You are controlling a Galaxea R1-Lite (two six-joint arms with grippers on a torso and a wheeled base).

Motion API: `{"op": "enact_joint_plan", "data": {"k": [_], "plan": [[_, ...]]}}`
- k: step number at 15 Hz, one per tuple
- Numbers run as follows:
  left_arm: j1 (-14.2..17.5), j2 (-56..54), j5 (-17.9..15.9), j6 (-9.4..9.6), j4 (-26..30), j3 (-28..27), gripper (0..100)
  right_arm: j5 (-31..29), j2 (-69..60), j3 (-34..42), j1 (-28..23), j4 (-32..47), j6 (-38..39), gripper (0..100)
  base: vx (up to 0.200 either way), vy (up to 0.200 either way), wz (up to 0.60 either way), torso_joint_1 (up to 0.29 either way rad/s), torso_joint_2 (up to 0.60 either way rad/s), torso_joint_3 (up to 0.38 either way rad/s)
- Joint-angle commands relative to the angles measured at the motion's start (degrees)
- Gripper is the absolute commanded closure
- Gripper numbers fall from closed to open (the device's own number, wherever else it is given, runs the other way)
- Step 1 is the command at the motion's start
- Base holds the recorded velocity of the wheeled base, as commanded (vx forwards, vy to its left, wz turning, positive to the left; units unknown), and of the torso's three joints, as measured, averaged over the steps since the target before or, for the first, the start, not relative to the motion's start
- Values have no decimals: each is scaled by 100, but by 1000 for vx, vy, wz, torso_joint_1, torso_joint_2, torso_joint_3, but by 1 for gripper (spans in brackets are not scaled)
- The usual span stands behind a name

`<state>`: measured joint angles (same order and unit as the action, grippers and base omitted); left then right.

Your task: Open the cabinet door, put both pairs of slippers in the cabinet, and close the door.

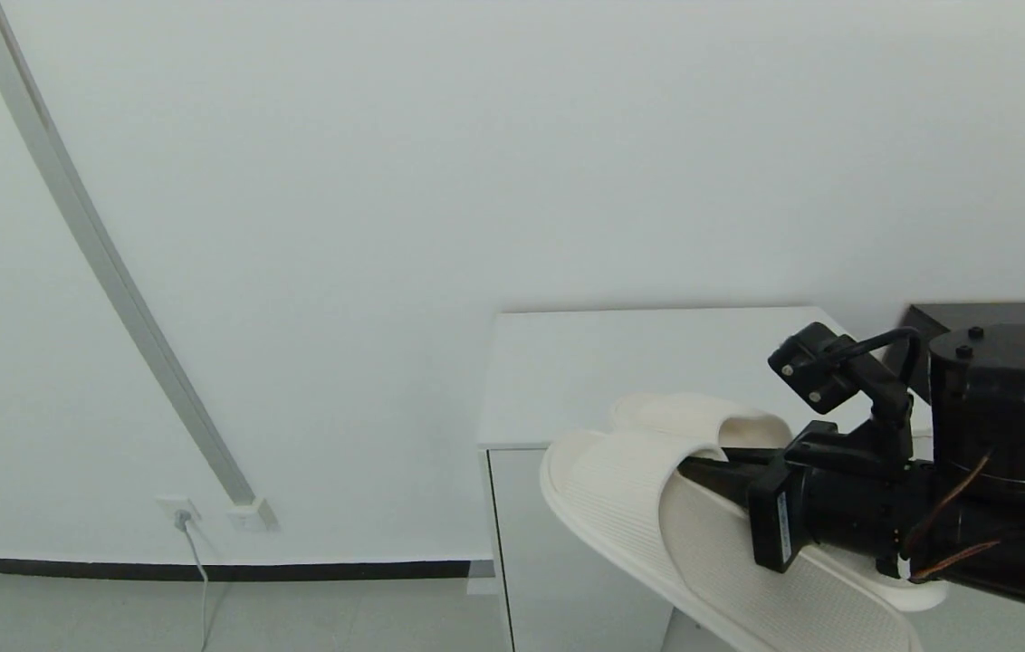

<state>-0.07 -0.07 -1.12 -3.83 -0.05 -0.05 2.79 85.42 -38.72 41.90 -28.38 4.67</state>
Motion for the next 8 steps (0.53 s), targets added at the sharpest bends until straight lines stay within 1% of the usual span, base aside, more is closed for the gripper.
{"op": "enact_joint_plan", "data": {"k": [1, 4, 8], "plan": [[-1, 7, -2, -4, -4, -4, 100, 2, 54, 13, 11, -10, -1, 100, -200, 0, 0, 7, -2, -7], [-1, 7, -2, 5, -4, 5, 100, 2, 115, 57, 2, -27, -1, 100, -200, 0, 0, -1, 4, 5], [-1, 7, -2, 5, -4, -4, 100, 2, 150, 66, 11, -36, -1, 100, 0, 0, 0, 0, 0, 0]]}}
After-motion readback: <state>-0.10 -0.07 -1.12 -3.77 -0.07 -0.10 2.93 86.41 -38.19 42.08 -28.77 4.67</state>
